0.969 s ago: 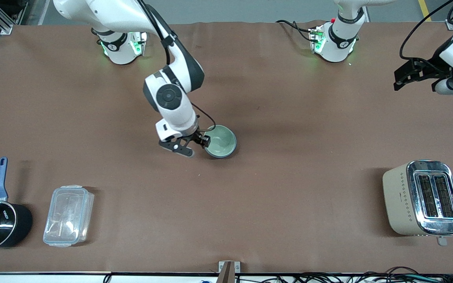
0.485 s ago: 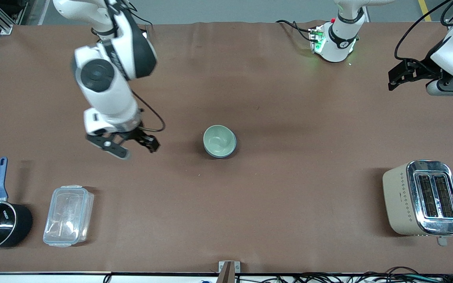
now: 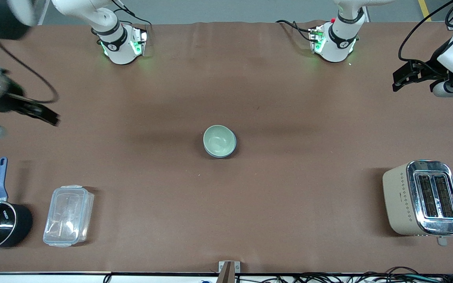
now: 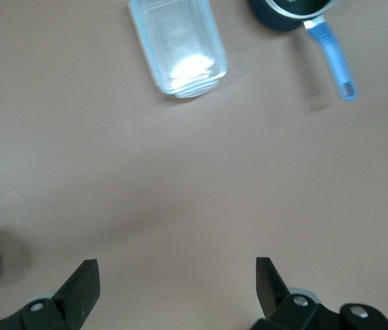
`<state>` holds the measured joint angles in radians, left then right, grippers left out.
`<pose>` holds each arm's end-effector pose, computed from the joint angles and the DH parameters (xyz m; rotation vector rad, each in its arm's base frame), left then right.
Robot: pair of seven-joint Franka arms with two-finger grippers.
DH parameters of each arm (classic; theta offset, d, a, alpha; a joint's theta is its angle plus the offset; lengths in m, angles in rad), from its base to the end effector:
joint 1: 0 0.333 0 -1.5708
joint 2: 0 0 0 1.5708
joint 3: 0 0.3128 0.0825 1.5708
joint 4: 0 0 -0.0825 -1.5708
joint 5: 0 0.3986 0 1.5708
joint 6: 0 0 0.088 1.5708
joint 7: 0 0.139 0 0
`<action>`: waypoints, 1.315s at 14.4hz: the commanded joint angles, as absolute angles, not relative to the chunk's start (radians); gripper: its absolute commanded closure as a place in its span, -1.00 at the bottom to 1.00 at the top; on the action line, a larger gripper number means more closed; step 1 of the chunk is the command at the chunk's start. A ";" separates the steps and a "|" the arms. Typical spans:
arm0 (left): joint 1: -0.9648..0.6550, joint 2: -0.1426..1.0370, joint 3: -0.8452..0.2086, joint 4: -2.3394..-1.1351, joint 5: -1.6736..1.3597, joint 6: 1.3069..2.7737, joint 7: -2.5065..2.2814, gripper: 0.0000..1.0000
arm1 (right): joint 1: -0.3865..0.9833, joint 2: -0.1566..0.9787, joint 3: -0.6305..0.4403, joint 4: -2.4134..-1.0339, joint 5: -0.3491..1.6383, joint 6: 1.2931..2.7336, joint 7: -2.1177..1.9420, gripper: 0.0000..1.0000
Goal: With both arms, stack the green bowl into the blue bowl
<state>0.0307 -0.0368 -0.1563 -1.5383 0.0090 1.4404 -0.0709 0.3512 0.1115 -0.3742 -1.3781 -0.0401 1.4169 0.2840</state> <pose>0.5380 -0.0681 0.6142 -3.1184 0.0835 0.0933 0.5829 -0.0070 0.6088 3.0154 -0.4728 -0.0822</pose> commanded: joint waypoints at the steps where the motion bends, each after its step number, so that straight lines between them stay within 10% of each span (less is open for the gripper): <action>1: 0.032 -0.034 -0.155 -1.513 0.005 1.443 -0.063 -1.00 | 0.182 0.111 -0.330 -1.295 -0.005 1.362 0.120 -1.00; 7: 0.031 -0.028 -0.155 -1.497 0.011 1.443 -0.064 -1.00 | -0.117 0.055 -0.040 -1.327 0.017 1.362 0.061 -1.00; 19: 0.031 -0.031 -0.156 -1.494 0.011 1.443 -0.058 -1.00 | -0.057 0.023 -0.038 -1.425 0.014 1.414 0.061 -1.00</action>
